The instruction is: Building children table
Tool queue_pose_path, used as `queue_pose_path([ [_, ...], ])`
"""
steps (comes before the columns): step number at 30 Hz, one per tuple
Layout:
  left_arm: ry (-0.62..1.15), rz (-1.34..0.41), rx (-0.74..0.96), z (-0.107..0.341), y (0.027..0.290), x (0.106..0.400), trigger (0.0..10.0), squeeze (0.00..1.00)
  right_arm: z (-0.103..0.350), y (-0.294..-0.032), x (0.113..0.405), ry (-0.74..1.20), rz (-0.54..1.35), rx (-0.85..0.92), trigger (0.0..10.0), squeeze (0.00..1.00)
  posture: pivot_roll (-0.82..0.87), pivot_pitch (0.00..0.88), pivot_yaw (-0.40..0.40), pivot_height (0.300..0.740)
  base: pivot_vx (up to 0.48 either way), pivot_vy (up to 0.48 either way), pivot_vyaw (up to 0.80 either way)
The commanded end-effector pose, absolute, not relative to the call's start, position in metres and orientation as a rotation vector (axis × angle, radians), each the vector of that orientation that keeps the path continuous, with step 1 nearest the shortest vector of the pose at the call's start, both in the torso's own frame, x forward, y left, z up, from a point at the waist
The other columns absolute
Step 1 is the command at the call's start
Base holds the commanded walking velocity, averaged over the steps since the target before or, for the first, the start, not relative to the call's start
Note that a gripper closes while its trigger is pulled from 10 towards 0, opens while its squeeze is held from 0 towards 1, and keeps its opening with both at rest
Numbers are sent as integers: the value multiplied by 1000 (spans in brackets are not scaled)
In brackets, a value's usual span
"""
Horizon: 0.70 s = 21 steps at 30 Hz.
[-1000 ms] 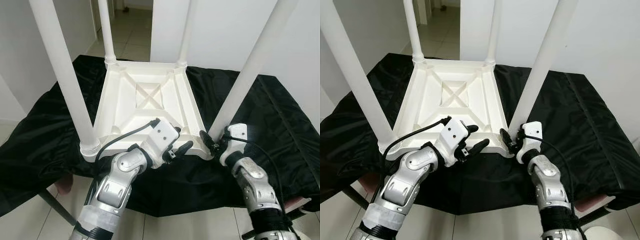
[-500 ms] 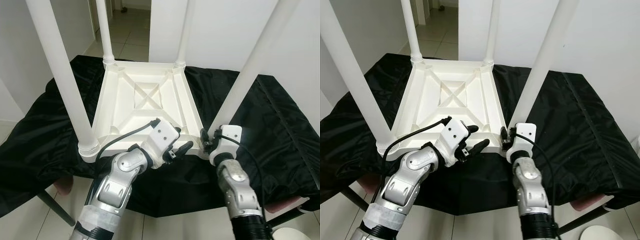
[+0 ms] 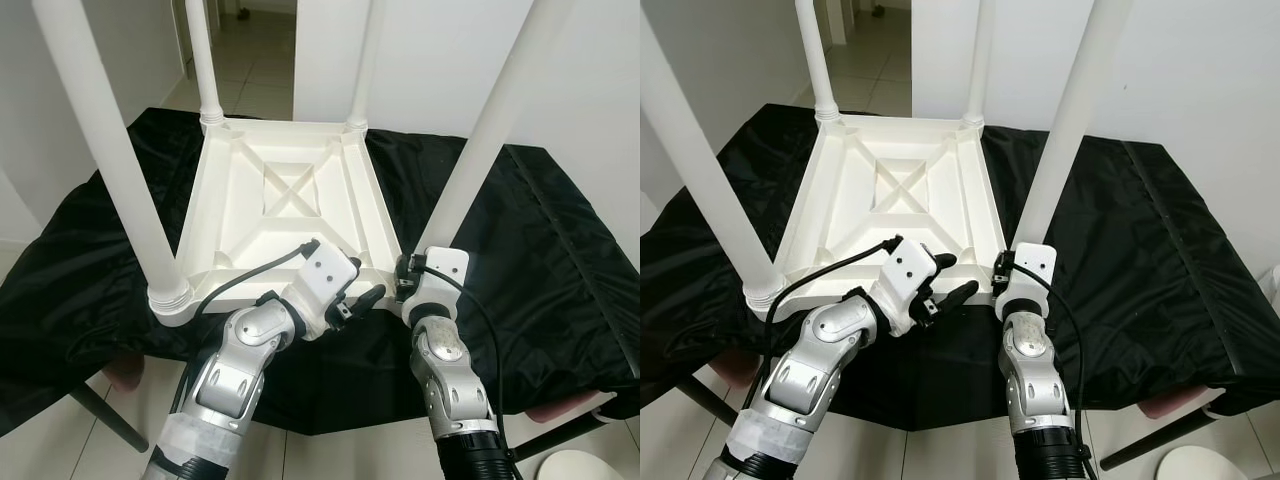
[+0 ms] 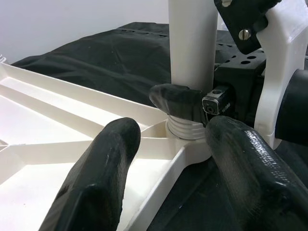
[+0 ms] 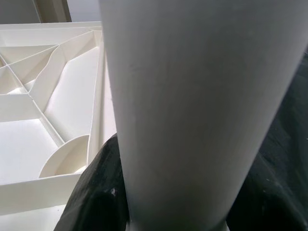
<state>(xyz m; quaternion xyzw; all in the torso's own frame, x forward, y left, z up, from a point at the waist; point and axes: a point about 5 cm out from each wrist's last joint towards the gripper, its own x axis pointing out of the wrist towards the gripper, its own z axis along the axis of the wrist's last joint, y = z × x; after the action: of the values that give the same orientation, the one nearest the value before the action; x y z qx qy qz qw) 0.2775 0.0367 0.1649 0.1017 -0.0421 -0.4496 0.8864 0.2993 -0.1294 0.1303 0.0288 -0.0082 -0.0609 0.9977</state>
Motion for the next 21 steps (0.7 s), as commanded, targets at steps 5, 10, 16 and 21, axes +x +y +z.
queue_pose_path([
  [5,-102,-832,201,168,39,281,10000,0,133,-114,291,-47,31,89,10000,1000,56,8,-59,740,0,0,0],
  [10,-103,-832,200,168,39,282,10000,0,141,-119,287,-99,159,118,10000,1000,52,12,-59,740,0,0,0],
  [16,-105,-830,199,169,39,282,10000,0,147,-140,281,-140,283,79,10000,1000,47,11,-58,740,0,0,0],
  [21,-105,-831,200,169,38,282,10000,0,146,-151,280,-130,335,44,10000,0,44,11,-57,740,0,0,0],
])
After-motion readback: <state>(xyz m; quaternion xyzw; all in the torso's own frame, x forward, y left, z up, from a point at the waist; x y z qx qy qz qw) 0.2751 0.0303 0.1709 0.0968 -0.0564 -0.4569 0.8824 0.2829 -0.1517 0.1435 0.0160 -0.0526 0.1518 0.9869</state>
